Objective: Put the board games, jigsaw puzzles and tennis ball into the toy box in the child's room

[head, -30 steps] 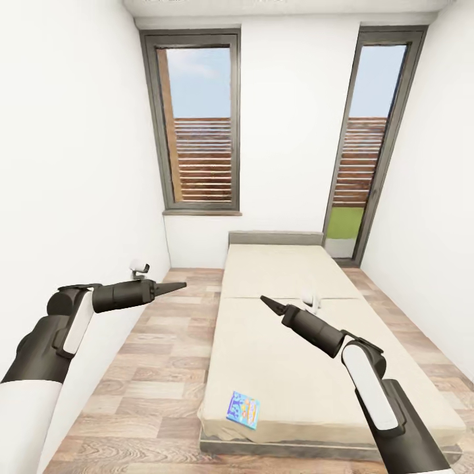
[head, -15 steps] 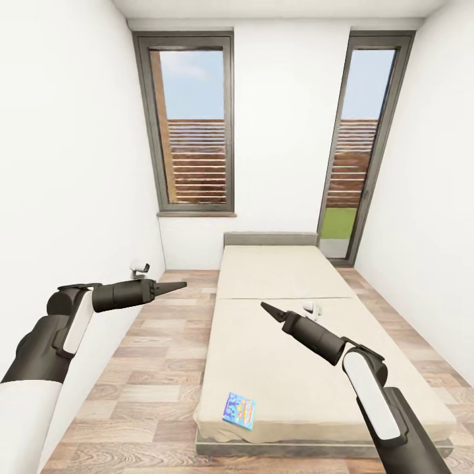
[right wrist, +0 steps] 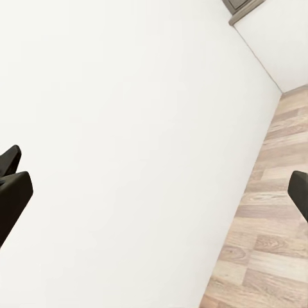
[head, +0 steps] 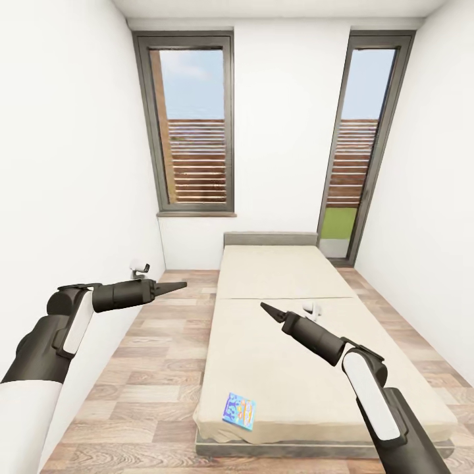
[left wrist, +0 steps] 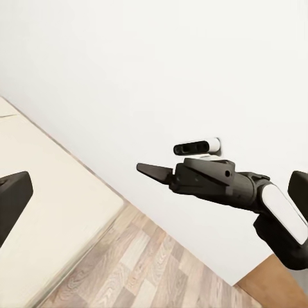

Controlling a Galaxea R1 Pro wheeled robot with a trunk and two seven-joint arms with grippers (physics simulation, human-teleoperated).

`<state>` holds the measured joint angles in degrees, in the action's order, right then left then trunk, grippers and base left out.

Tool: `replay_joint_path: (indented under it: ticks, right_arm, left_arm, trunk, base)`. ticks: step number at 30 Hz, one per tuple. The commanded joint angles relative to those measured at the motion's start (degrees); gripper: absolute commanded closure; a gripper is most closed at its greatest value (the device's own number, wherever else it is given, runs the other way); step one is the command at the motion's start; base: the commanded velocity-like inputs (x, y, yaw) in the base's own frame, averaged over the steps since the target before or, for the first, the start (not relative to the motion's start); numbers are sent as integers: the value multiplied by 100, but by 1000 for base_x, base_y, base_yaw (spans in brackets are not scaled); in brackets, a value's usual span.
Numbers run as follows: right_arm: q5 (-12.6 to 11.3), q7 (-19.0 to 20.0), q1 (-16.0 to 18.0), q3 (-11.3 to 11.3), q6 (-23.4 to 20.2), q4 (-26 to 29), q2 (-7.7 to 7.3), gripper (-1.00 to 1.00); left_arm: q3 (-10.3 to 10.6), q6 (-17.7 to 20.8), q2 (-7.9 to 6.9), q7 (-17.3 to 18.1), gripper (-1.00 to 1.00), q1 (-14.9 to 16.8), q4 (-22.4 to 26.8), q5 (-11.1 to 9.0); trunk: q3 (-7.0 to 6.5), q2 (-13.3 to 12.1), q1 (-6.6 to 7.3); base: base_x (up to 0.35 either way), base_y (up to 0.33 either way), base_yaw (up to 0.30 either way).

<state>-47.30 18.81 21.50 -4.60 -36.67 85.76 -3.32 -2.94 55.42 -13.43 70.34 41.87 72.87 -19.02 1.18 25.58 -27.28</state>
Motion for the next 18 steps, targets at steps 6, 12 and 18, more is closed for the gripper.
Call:
replay_joint_path:
  ticks: [6,12,18]
  right_arm:
    - [-16,1,4,-5,-16,2,-2,-100]
    - [-16,2,5,1,-23,2,-2,-100]
    - [-21,5,5,12,-24,-1,-9,-100]
  left_arm:
    - [1,40,-1,6,-100,5,-1,-16]
    - [-11,48,-6,13,-100,5,1,-21]
    - [-70,57,-22,27,-100,5,7,-19]
  trunk:
    - [121,255,-136]
    - [228,495,-267]
    - [336,736,-399]
  base:
    - [0,0,0]
    - [0,0,0]
    - [0,0,0]
